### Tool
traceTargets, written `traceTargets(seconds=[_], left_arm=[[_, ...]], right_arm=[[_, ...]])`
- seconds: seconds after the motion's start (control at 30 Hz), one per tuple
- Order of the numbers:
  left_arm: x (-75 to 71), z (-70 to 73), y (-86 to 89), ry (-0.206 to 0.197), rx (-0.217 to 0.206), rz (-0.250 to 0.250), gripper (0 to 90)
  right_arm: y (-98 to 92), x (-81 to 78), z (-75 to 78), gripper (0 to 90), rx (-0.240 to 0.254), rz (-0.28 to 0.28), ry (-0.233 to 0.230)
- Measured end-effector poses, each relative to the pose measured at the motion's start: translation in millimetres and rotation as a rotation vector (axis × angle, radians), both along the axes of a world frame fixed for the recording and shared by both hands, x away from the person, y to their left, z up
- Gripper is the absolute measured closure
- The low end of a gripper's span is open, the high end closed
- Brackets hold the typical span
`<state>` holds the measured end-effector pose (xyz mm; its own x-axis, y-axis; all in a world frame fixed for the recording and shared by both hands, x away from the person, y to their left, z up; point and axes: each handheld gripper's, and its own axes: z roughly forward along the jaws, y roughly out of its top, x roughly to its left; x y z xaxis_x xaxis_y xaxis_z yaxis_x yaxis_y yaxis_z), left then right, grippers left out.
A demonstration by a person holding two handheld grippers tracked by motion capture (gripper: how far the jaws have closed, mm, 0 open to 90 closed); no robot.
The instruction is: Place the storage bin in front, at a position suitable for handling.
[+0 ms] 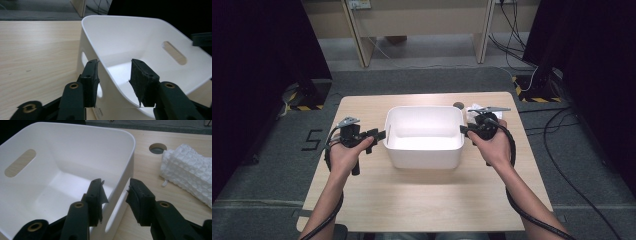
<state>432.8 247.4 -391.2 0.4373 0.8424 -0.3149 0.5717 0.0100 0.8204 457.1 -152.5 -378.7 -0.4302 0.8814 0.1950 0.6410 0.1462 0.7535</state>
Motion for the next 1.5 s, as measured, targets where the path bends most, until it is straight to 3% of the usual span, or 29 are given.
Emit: traceTargets(seconds=[0.07, 0.2, 0.43, 0.67, 0.9, 1.1, 1.17, 1.3, 1.4, 1.5], left_arm=[[6.1, -2.6, -2.6, 0.025, -0.016, -0.005, 59.1], [11.3, -8.0, -7.6, 0.047, -0.009, -0.007, 59.7], [11.3, -9.9, -7.6, 0.032, -0.011, -0.028, 62.7], [-2.5, -12.9, 1.1, 0.050, 0.041, -0.022, 66.5], [-20.8, -13.0, 22.5, 0.060, 0.033, 0.023, 67.9], [-21.3, -14.6, 31.1, 0.059, 0.028, 0.060, 68.5], [-20.8, -15.5, 31.3, 0.047, 0.033, 0.053, 67.7], [-21.8, -15.8, 31.2, -0.002, 0.020, 0.056, 58.6], [-26.0, -11.3, 33.7, -0.056, 0.029, 0.084, 50.2], [-32.9, -7.4, 37.2, -0.081, 0.026, 0.085, 45.8]], right_arm=[[1.8, 1.2, -1.3, 67.0, -0.011, -0.002, 0.019], [6.6, 2.8, -3.4, 71.4, -0.018, 0.007, 0.046], [15.8, 3.9, -2.3, 72.7, -0.089, 0.024, 0.052], [25.7, 1.9, -2.4, 74.7, -0.085, 0.038, 0.053], [47.1, -6.8, -2.8, 73.9, -0.081, 0.068, 0.058], [62.5, -3.2, -5.0, 67.3, -0.084, 0.098, 0.068], [60.0, -2.2, -4.3, 60.9, -0.051, 0.115, 0.070], [40.6, 2.0, 10.4, 51.8, -0.023, 0.084, -0.003], [15.9, 15.1, 16.8, 49.4, -0.068, 0.021, -0.050], [-11.9, 36.1, 9.9, 47.4, -0.102, -0.034, -0.067]])
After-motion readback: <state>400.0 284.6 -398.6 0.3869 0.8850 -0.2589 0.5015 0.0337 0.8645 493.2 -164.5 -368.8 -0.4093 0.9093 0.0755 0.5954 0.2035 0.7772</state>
